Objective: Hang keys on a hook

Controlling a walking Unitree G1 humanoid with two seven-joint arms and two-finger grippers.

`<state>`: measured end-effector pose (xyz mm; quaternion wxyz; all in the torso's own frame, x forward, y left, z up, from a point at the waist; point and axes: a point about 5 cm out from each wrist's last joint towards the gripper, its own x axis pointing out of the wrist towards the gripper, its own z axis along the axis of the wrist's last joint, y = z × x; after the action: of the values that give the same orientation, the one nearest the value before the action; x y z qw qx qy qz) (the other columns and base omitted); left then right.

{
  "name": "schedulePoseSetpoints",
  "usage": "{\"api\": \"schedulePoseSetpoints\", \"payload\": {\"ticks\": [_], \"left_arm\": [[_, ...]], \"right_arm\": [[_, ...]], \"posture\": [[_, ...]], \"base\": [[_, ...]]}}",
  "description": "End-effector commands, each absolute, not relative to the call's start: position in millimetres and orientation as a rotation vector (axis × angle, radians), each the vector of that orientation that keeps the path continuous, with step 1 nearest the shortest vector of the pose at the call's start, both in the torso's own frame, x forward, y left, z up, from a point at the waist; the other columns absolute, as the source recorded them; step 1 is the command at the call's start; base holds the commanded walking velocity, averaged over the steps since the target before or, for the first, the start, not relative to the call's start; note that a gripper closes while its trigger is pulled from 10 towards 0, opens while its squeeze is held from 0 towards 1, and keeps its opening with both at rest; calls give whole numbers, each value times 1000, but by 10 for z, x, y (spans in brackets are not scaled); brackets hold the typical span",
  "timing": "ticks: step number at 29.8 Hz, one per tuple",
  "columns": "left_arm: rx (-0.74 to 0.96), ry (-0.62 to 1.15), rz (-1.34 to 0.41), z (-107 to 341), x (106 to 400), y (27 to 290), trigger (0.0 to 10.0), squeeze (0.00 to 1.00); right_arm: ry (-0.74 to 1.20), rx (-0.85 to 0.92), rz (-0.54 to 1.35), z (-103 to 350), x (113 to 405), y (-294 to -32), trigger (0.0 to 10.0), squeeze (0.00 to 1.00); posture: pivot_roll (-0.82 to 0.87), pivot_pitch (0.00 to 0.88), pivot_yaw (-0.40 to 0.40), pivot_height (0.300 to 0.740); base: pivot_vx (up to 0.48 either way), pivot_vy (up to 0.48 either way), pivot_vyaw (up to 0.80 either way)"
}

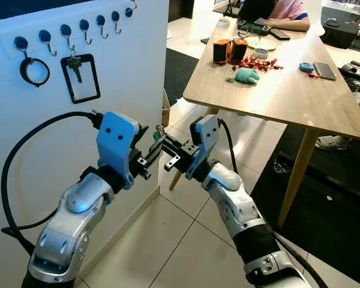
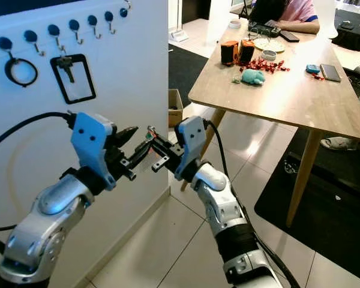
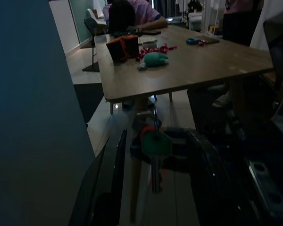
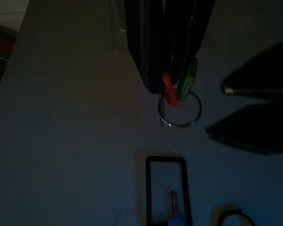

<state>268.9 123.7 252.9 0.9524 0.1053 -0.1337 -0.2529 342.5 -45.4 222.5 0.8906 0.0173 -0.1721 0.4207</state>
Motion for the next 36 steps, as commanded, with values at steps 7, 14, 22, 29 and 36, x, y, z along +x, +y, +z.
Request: {"api": "schedulePoseSetpoints", "payload": {"ticks": [7,14,22,29,36], "left_arm": [[232,-243,-504,2475,2718,1236,4314,0],[228,-248,-497,2483,2729,1237,3412,0],[217,-251,-495,2490,2729,1241,2980,0],[200,-266,-479,2528,2730,1268,10000,1000],[181,-279,-464,2592,2753,1266,10000,0]], "right_arm": [[-378,36,908,2274,3388,-405,10000,0],[-374,35,919,2266,3377,-382,10000,0],[-368,34,921,2249,3373,-379,10000,0],[-366,35,916,2247,3381,-387,10000,0],[-364,37,916,2245,3382,-384,10000,0]], "posture": [[173,179,-38,740],[174,177,-38,740],[175,178,-38,740],[177,182,-37,740],[179,185,-36,740]], "base": [[0,0,0],[0,0,0],[0,0,0],[0,0,0],[0,0,0]]}}
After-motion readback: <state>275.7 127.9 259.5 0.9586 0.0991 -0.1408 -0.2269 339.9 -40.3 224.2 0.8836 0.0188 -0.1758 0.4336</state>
